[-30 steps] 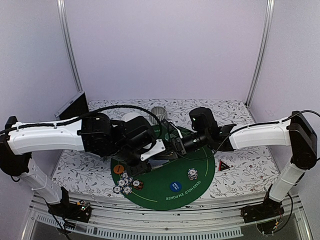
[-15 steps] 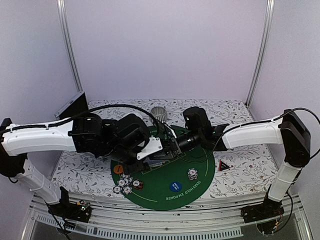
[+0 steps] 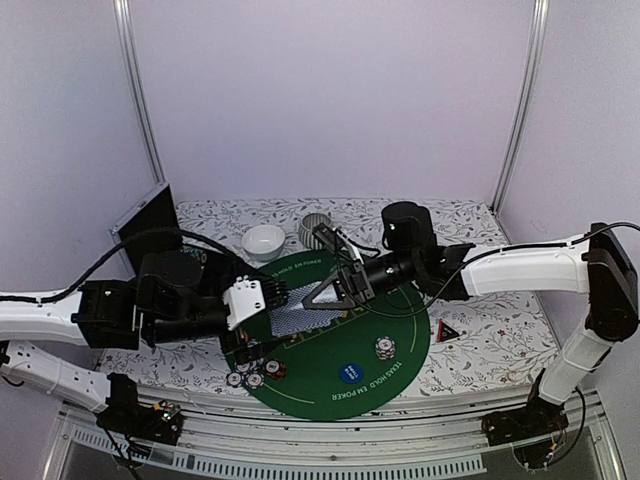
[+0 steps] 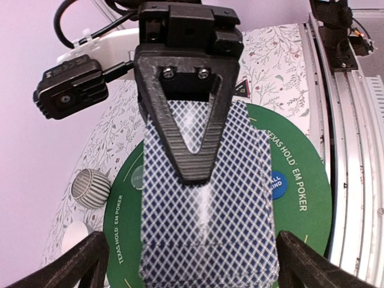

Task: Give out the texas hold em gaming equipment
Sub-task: Pass from the left arm to the right, then pass from the right arm to the left

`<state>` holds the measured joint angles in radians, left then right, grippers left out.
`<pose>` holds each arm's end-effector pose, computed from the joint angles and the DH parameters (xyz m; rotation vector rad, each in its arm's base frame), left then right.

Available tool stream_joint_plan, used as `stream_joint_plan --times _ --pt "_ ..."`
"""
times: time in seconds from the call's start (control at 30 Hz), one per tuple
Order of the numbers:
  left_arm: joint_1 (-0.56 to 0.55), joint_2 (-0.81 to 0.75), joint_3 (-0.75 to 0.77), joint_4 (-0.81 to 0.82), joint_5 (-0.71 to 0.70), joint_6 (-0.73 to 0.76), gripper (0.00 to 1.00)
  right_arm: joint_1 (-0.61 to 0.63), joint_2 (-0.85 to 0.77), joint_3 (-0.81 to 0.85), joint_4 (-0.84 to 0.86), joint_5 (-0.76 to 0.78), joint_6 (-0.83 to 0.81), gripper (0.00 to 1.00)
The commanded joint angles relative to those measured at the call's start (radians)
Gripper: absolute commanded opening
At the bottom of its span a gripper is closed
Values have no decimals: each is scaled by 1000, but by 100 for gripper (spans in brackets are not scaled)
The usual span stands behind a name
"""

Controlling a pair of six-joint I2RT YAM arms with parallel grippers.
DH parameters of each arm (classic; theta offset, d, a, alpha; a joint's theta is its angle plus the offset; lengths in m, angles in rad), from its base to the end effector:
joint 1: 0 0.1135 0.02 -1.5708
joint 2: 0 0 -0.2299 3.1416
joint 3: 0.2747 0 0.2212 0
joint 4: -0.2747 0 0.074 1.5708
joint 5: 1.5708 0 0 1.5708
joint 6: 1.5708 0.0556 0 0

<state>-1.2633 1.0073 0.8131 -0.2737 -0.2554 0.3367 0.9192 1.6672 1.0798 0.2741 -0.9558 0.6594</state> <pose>0.0835 -0.2166 0.2680 1.3454 1.5303 -0.3251 0.1783 0.3086 0.2416 -1.0655 1.9970 1.8662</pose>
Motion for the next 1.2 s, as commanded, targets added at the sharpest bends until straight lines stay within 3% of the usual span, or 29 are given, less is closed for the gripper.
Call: stream_joint_plan --times 0.0,0.23,0.47,0.6,0.73,0.83,0.9,1.0,1.17 --pt "-7 -7 -64 172 60 87 98 20 -35 -18 67 -6 48 2" --pt "31 0 -100 292 99 95 97 36 -21 10 96 13 85 2" --pt "83 -5 -114 262 171 85 70 47 -15 27 95 33 100 2" --pt "91 -14 -125 248 170 98 71 52 -6 35 96 43 103 2" --pt "98 -29 -138 273 153 100 65 59 9 50 95 44 107 2" --pt "98 -32 -156 284 154 101 75 61 15 61 94 40 109 2" --pt "99 -34 -161 290 153 100 75 61 16 66 93 40 110 2" --pt "99 -31 -159 281 148 100 73 63 16 64 91 40 109 2" --pt "102 -16 -141 278 137 89 61 63 16 59 91 43 110 2"
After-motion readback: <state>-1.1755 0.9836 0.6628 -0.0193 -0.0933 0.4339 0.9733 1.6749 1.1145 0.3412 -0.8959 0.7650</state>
